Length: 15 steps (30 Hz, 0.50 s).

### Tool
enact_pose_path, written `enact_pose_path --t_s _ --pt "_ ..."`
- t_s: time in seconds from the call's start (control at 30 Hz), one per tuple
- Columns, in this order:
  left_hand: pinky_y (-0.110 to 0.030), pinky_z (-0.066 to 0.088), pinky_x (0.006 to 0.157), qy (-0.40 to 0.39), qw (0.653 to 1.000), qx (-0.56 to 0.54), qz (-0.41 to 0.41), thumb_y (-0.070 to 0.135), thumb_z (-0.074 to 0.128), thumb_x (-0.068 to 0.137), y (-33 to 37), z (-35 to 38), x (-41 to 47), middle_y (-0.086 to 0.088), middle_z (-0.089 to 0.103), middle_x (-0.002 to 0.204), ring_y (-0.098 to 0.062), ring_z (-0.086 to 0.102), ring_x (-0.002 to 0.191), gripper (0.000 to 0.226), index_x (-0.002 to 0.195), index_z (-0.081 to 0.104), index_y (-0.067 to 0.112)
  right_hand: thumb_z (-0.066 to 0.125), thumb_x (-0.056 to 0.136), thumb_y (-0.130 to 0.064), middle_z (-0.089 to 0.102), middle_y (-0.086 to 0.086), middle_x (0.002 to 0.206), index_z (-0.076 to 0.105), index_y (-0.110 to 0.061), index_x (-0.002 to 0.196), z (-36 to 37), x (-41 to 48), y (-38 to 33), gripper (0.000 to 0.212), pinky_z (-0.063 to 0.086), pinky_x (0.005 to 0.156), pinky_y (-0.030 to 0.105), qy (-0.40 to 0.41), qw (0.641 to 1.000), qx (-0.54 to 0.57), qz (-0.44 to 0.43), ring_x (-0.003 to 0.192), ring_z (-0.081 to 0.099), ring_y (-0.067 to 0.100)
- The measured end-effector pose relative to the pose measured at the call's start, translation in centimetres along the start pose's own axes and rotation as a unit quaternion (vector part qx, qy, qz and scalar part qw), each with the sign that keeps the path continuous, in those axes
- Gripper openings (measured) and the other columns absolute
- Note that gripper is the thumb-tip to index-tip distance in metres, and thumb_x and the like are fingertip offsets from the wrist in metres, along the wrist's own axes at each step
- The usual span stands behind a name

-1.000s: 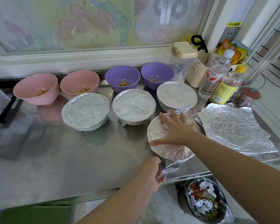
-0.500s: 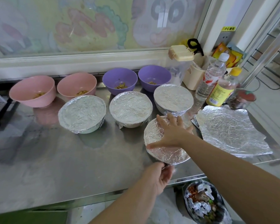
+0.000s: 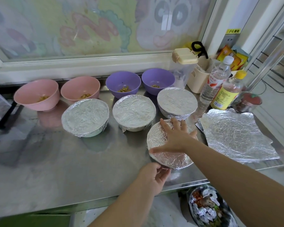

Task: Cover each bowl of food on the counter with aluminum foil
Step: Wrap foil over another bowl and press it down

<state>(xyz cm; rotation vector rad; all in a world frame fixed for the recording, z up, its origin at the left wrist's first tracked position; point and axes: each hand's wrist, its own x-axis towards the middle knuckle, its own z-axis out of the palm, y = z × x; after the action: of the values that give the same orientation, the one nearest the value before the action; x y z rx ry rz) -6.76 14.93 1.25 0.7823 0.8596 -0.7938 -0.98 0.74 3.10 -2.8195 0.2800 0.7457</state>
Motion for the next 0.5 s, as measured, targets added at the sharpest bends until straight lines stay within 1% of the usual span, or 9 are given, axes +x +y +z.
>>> enact_pose_path --t_s 0.1,0.17,0.23,0.33,0.37,0.4,0.43,0.47,0.5 --pt "-0.061 0.045 0.101 -0.018 0.998 -0.055 -0.014 -0.012 0.033 0.094 1.5 0.4 -0.7 -0.029 0.063 0.109 -0.043 0.06 0.109 0.023 0.103 0.054 -0.012 0.057 0.049 -0.101 -0.027 0.0 0.166 -0.022 -0.049 0.153 0.1 0.0 0.0 0.14 -0.003 0.107 0.083 0.003 1.0 0.0 -0.002 0.15 -0.023 0.042" --pt "-0.065 0.031 0.112 -0.03 0.994 -0.096 -0.039 0.001 0.031 0.098 2.5 0.7 -1.0 -0.03 0.058 0.123 -0.046 0.048 0.128 0.022 0.104 0.048 -0.012 0.057 0.049 -0.1 -0.027 0.0 0.166 -0.022 -0.049 0.153 0.1 0.0 0.0 0.14 -0.003 0.107 0.083 0.004 1.0 0.003 -0.004 0.15 -0.024 0.042" --pt "-0.064 0.016 0.118 -0.043 0.991 -0.107 -0.066 0.016 0.03 0.102 3.5 1.1 -1.2 -0.028 0.051 0.136 -0.046 0.035 0.14 0.03 0.103 0.044 -0.01 0.058 0.05 -0.1 -0.026 0.0 0.166 -0.021 -0.049 0.153 0.1 0.0 0.0 0.139 -0.003 0.106 0.083 0.006 1.0 0.004 -0.004 0.151 -0.024 0.041" --pt "-0.062 0.007 0.12 -0.071 0.992 -0.067 -0.085 0.029 0.025 0.103 4.4 1.5 -0.4 -0.026 0.049 0.139 -0.046 0.03 0.143 0.048 0.105 0.045 -0.015 0.059 0.05 -0.099 -0.025 -0.001 0.167 -0.02 -0.05 0.153 0.1 -0.1 0.0 0.139 -0.003 0.107 0.082 0.011 1.0 0.007 0.0 0.151 -0.023 0.041" --pt "-0.062 0.006 0.12 -0.076 0.992 -0.051 -0.09 0.031 0.027 0.102 4.7 1.9 -0.6 -0.027 0.048 0.141 -0.046 0.029 0.143 0.051 0.11 0.045 -0.016 0.059 0.05 -0.099 -0.025 -0.001 0.167 -0.02 -0.05 0.153 0.1 -0.1 -0.1 0.139 -0.003 0.107 0.082 0.011 1.0 0.008 0.001 0.151 -0.023 0.041" --pt "-0.062 0.007 0.12 -0.071 0.994 -0.029 -0.083 0.034 0.032 0.098 4.8 1.8 0.2 -0.028 0.046 0.143 -0.047 0.03 0.142 0.054 0.119 0.045 -0.014 0.059 0.049 -0.099 -0.025 -0.001 0.167 -0.02 -0.05 0.154 0.1 -0.2 -0.1 0.14 -0.004 0.107 0.082 0.011 1.0 0.008 0.001 0.151 -0.023 0.041" --pt "-0.06 0.009 0.12 -0.074 0.994 -0.004 -0.074 0.033 0.04 0.094 4.9 1.8 0.5 -0.027 0.046 0.145 -0.047 0.031 0.141 0.058 0.133 0.043 -0.01 0.058 0.049 -0.1 -0.025 -0.001 0.167 -0.02 -0.049 0.154 0.1 -0.2 -0.1 0.14 -0.004 0.107 0.082 0.011 1.0 0.009 0.001 0.151 -0.023 0.041" --pt "-0.057 0.013 0.121 -0.065 0.996 0.033 -0.059 0.028 0.046 0.091 5.2 1.9 0.6 -0.023 0.046 0.146 -0.046 0.033 0.141 0.062 0.143 0.039 -0.004 0.058 0.049 -0.1 -0.025 -0.001 0.166 -0.02 -0.049 0.154 0.1 -0.2 -0.1 0.14 -0.004 0.107 0.082 0.011 1.0 0.009 0.001 0.151 -0.023 0.041" --pt "-0.056 0.015 0.121 -0.066 0.995 0.063 -0.044 0.023 0.051 0.087 5.3 1.8 0.7 -0.021 0.047 0.146 -0.045 0.034 0.14 0.066 0.147 0.037 -0.001 0.058 0.049 -0.1 -0.025 -0.001 0.166 -0.02 -0.049 0.154 0.1 -0.2 -0.1 0.14 -0.004 0.107 0.082 0.011 1.0 0.009 0.002 0.151 -0.023 0.041"
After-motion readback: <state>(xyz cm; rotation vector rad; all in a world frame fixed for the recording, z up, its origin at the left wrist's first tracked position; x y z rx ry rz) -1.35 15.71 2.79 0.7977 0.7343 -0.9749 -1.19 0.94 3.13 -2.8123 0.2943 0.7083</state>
